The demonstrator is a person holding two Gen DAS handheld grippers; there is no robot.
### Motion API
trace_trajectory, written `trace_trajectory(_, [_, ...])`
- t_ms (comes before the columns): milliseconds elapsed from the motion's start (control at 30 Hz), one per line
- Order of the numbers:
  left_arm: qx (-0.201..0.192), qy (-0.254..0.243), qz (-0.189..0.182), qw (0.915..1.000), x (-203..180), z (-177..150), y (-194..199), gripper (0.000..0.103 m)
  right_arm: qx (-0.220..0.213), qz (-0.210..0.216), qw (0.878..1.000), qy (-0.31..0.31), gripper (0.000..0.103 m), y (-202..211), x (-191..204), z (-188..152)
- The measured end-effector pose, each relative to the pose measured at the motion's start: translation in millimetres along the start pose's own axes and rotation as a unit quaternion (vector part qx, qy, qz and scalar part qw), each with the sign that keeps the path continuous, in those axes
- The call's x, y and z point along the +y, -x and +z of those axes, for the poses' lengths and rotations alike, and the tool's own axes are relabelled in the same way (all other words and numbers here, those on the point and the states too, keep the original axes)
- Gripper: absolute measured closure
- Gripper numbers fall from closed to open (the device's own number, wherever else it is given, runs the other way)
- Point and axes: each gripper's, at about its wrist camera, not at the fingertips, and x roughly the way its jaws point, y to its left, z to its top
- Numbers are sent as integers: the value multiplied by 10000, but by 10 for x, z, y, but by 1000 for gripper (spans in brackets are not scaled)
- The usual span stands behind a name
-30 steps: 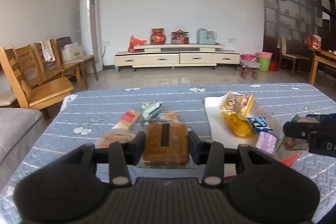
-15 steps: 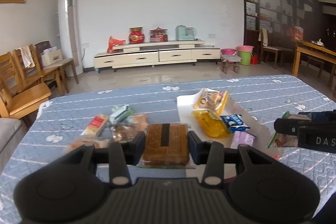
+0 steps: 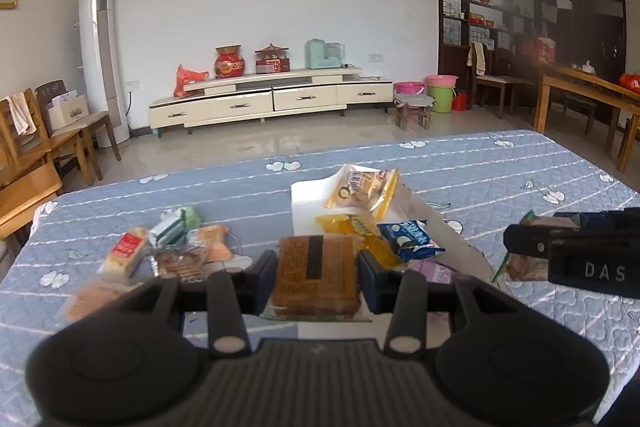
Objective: Organize snacks
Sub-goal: 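Carry the brown wafer pack and clear biscuit box over the white tray with both tools, then open the right tool to drop the biscuit box while the left tool releases the wafer pack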
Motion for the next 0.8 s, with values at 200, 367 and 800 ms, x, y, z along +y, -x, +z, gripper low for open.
trace_trajectory(200, [135, -19, -82, 9999, -80, -10, -167, 60, 125, -24, 9999, -12, 39, -137, -25, 3])
trace_trajectory(367, [249, 15, -173, 9995, -109, -42, -300, 60, 228, 22, 9997, -15, 39, -267, -26, -12])
trace_trajectory(800, [376, 113, -517, 9979, -106, -45, -409, 45, 242, -53, 9997, 48, 25, -356, -27, 0])
